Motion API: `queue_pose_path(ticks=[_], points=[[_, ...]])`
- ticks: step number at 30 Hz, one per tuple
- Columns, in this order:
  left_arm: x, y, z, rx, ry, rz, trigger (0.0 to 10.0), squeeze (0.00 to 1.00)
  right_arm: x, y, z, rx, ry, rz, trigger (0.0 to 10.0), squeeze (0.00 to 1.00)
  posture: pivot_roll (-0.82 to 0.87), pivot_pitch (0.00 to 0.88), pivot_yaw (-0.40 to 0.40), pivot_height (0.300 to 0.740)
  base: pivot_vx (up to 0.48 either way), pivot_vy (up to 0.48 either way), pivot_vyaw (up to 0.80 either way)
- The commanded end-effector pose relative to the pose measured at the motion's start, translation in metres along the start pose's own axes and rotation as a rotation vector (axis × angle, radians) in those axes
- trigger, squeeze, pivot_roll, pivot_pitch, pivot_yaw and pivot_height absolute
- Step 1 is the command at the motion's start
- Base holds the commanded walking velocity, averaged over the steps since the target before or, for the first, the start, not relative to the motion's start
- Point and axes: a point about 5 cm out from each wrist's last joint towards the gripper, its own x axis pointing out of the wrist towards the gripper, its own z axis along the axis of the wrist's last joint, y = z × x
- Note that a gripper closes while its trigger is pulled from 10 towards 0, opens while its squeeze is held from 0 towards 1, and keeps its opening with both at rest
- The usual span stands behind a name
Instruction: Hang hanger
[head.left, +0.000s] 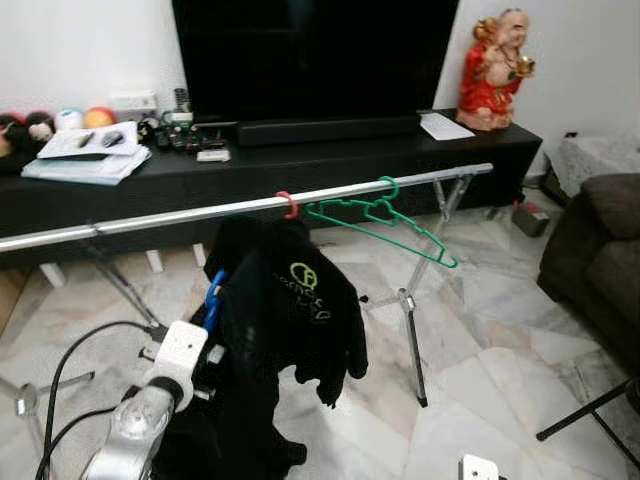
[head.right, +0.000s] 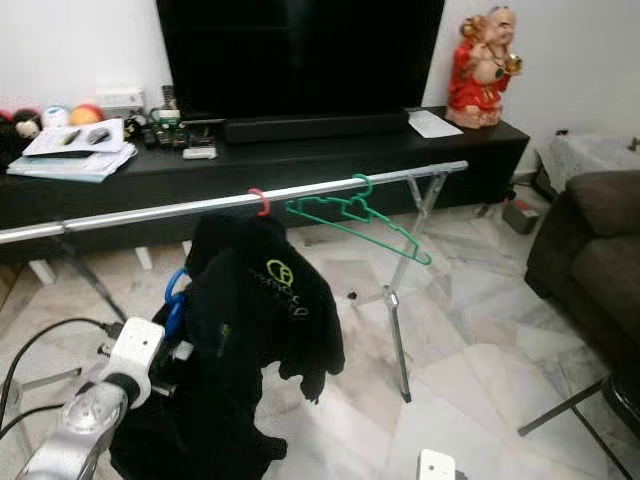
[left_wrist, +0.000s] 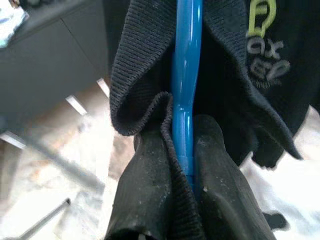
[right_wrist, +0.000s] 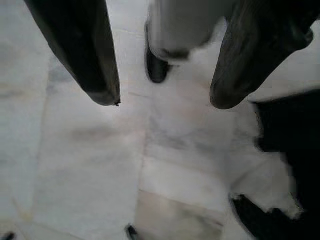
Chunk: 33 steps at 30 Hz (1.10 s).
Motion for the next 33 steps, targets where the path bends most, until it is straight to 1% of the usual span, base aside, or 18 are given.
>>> queue_pose_path(ticks=[1, 4, 8, 9, 10, 11, 13, 15, 17, 20, 22, 26, 28, 29, 31, 33], points=[[0.004, 0.001, 0.014, 0.026, -0.046, 0.011, 10.0, 0.00, 0.000, -0.003, 0.000, -0.001, 0.007, -0.009, 10.0, 0.00, 0.01, 0.000, -0.017, 0.740, 0.259, 0.000, 0.00], [0.006, 0.000, 0.016, 0.039, -0.041, 0.015, 10.0, 0.00, 0.000, -0.002, 0.000, -0.002, 0.010, -0.008, 10.0, 0.00, 0.01, 0.000, -0.016, 0.740, 0.249, 0.000, 0.00], [0.009, -0.002, 0.016, 0.066, -0.023, 0.008, 10.0, 0.00, 0.000, -0.002, 0.000, -0.002, 0.011, -0.005, 10.0, 0.00, 0.00, 0.000, -0.014, 0.740, 0.000, 0.000, 0.00], [0.010, 0.000, 0.016, 0.072, -0.011, 0.032, 10.0, 0.00, 0.000, -0.002, 0.000, -0.001, 0.013, -0.003, 10.0, 0.00, 0.00, 0.000, -0.013, 0.740, 0.000, 0.000, 0.00], [0.010, 0.000, 0.016, 0.072, -0.011, 0.032, 10.0, 0.00, 0.000, -0.002, 0.000, -0.001, 0.013, -0.003, 10.0, 0.00, 0.00, 0.000, -0.013, 0.740, 0.000, 0.000, 0.00], [0.011, 0.004, 0.012, 0.079, 0.028, 0.070, 10.0, 0.00, 0.000, -0.002, 0.000, -0.004, 0.016, -0.001, 10.0, 0.00, 0.00, 0.000, -0.013, 0.740, 0.000, 0.000, 0.00], [0.011, 0.011, 0.004, 0.081, 0.089, 0.108, 10.0, 0.00, 0.000, -0.002, -0.001, -0.003, 0.018, 0.001, 10.0, 0.00, 0.00, 0.000, -0.012, 0.740, 0.000, 0.000, 0.00], [0.011, 0.012, 0.003, 0.081, 0.099, 0.113, 10.0, 0.00, 0.000, -0.002, -0.001, -0.003, 0.019, 0.001, 10.0, 0.00, 0.00, 0.000, -0.012, 0.740, 0.000, 0.000, 0.00], [0.011, 0.018, 0.002, 0.079, 0.108, 0.146, 10.0, 0.00, 0.000, -0.002, -0.001, -0.006, 0.023, 0.003, 10.0, 0.00, 0.00, 0.000, -0.014, 0.740, 0.000, 0.000, 0.00], [0.014, 0.020, 0.005, 0.075, 0.097, 0.154, 10.0, 0.00, 0.000, -0.001, -0.001, -0.007, 0.024, 0.003, 10.0, 0.00, 0.00, 0.000, -0.014, 0.740, 0.000, 0.000, 0.00], [0.020, 0.019, 0.013, 0.085, 0.080, 0.168, 10.0, 0.00, 0.000, -0.001, -0.001, -0.007, 0.024, 0.002, 10.0, 0.00, 0.00, 0.000, -0.015, 0.740, 0.000, 0.000, 0.00], [0.033, 0.011, 0.026, 0.053, 0.049, 0.142, 10.0, 0.00, 0.000, -0.001, 0.000, -0.007, 0.022, -0.001, 10.0, 0.00, -0.01, 0.000, -0.013, 0.740, 0.000, 0.000, 0.00], [0.039, 0.008, 0.031, 0.013, 0.041, 0.135, 10.0, 0.00, 0.000, -0.001, 0.000, -0.006, 0.022, -0.002, 10.0, 0.00, -0.01, 0.000, -0.011, 0.740, 0.000, 0.000, 0.00], [0.039, 0.008, 0.031, 0.013, 0.041, 0.135, 10.0, 0.00, 0.000, -0.001, 0.000, -0.006, 0.022, -0.002, 10.0, 0.00, -0.01, 0.000, -0.011, 0.740, 0.000, 0.000, 0.00], [0.044, 0.005, 0.034, -0.003, 0.043, 0.127, 10.0, 0.00, 0.000, 0.000, -0.001, -0.004, 0.021, -0.003, 10.0, 0.00, -0.02, 0.000, -0.007, 0.740, 0.000, 0.000, 0.00], [0.050, -0.001, 0.041, -0.041, 0.022, 0.100, 10.0, 0.00, 0.000, 0.000, -0.001, 0.005, 0.020, -0.006, 10.0, 0.00, -0.03, 0.000, -0.003, 0.740, 0.000, 0.000, 0.00]])
